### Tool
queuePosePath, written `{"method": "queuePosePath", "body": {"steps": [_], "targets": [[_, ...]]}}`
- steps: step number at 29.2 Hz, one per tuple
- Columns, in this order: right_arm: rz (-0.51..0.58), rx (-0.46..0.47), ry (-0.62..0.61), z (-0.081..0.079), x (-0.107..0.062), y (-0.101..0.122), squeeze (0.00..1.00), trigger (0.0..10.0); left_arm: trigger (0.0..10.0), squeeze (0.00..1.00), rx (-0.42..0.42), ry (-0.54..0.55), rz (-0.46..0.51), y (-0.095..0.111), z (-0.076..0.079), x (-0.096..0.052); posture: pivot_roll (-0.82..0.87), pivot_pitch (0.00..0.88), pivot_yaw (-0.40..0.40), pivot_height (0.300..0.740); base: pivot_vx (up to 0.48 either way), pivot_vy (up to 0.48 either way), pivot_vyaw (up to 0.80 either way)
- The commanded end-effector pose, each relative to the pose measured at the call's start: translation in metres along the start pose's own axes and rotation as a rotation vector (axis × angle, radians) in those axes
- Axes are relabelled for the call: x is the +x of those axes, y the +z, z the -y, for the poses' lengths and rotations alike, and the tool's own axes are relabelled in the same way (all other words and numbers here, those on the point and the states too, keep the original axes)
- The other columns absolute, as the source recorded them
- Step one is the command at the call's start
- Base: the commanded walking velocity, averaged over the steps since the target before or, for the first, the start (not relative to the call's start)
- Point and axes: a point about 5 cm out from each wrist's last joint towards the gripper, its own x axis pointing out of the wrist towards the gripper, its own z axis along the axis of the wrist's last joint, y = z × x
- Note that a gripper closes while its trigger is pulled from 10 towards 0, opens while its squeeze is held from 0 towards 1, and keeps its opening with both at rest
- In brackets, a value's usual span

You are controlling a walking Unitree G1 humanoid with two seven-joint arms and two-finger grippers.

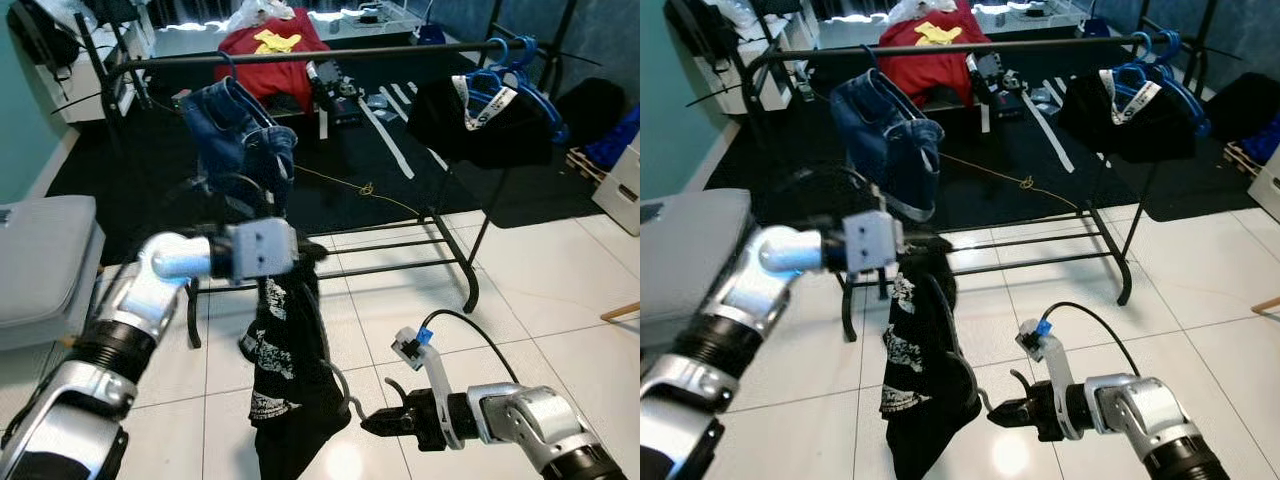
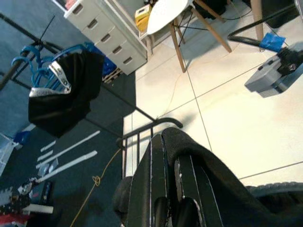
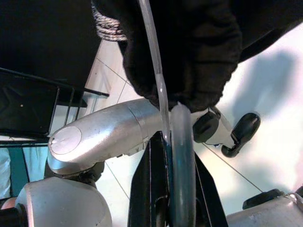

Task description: Hang hanger

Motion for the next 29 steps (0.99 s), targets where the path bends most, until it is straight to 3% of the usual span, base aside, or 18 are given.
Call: {"method": "queuePosePath", "body": {"steps": [1, 2, 4, 8, 11, 13, 16, 17, 20, 22, 23, 25, 26, 27, 28, 29], "targets": [[0.009, -0.027, -0.009, -0.002, 0.007, 0.006, 0.00, 0.0, 0.0, 0.00, 0.002, -0.072, 0.030, 0.003, 0.014, 0.008, 0.03, 0.110, 0.065, 0.740, 0.000, 0.000, 0.00], [0.009, -0.027, -0.009, -0.002, 0.007, 0.006, 0.00, 0.0, 0.0, 0.00, 0.002, -0.072, 0.030, 0.003, 0.014, 0.008, 0.03, 0.110, 0.065, 0.740, 0.000, 0.000, 0.00], [0.105, -0.096, -0.074, -0.002, 0.001, 0.025, 0.00, 0.0, 0.0, 0.00, -0.037, -0.141, -0.006, -0.008, 0.034, 0.010, 0.03, 0.113, 0.067, 0.740, 0.000, 0.000, 0.00], [0.146, -0.130, -0.098, -0.003, -0.002, 0.034, 0.00, 0.0, 0.0, 0.00, -0.053, -0.150, -0.027, -0.013, 0.040, 0.010, 0.02, 0.114, 0.069, 0.740, 0.000, 0.000, 0.00], [0.170, -0.271, -0.075, -0.026, -0.007, 0.053, 0.00, 0.0, 0.0, 0.00, -0.080, -0.099, -0.135, -0.029, 0.047, 0.010, 0.02, 0.121, 0.071, 0.740, 0.000, 0.000, 0.00], [0.151, -0.340, -0.046, -0.039, -0.006, 0.056, 0.00, 0.0, 0.0, 0.00, -0.075, -0.050, -0.184, -0.035, 0.044, 0.009, 0.02, 0.123, 0.073, 0.740, 0.000, 0.000, 0.00], [0.113, -0.410, -0.045, -0.045, -0.005, 0.054, 0.00, 0.0, 0.0, 0.00, -0.063, 0.025, -0.213, -0.038, 0.034, 0.009, 0.01, 0.122, 0.073, 0.740, 0.000, 0.000, 0.00], [0.113, -0.410, -0.045, -0.045, -0.005, 0.054, 0.00, 0.0, 0.0, 0.00, -0.063, 0.025, -0.213, -0.038, 0.034, 0.009, 0.01, 0.122, 0.073, 0.740, 0.000, 0.000, 0.00], [0.077, -0.458, -0.056, -0.047, -0.004, 0.049, 0.00, 0.0, 0.0, 0.00, -0.065, 0.173, -0.251, -0.041, 0.012, 0.004, 0.02, 0.122, 0.071, 0.740, 0.000, 0.000, 0.00], [0.077, -0.458, -0.056, -0.047, -0.004, 0.049, 0.00, 0.0, 0.0, 0.00, -0.065, 0.173, -0.251, -0.041, 0.012, 0.004, 0.02, 0.122, 0.071, 0.740, 0.000, 0.000, 0.00], [0.083, -0.444, -0.069, -0.045, -0.004, 0.046, 0.00, 0.0, 5.2, 0.00, -0.077, 0.285, -0.289, -0.045, -0.003, -0.004, 0.01, 0.121, 0.072, 0.740, 0.000, 0.000, 0.00], [0.083, -0.439, -0.072, -0.046, -0.004, 0.045, 0.00, 0.0, 5.2, 0.00, -0.083, 0.325, -0.304, -0.046, -0.008, -0.007, 0.01, 0.121, 0.072, 0.740, 0.000, 0.000, 0.00], [0.082, -0.435, -0.074, -0.046, -0.005, 0.044, 0.00, 0.0, 8.5, 0.00, -0.090, 0.348, -0.309, -0.048, -0.010, -0.009, 0.01, 0.121, 0.072, 0.740, 0.000, 0.000, 0.00], [0.082, -0.435, -0.074, -0.046, -0.005, 0.044, 0.00, 0.0, 8.5, 0.00, -0.090, 0.348, -0.309, -0.048, -0.010, -0.009, 0.01, 0.121, 0.072, 0.740, 0.000, 0.000, 0.00], [0.079, -0.430, -0.078, -0.046, -0.005, 0.042, 0.00, 0.0, 10.0, 0.02, -0.102, 0.371, -0.311, -0.048, -0.012, -0.011, 0.01, 0.120, 0.072, 0.740, 0.000, 0.000, 0.00], [0.079, -0.430, -0.078, -0.046, -0.005, 0.042, 0.00, 0.0, 10.0, 0.02, -0.102, 0.371, -0.311, -0.048, -0.012, -0.011, 0.01, 0.120, 0.072, 0.740, 0.000, 0.000, 0.00]]}}
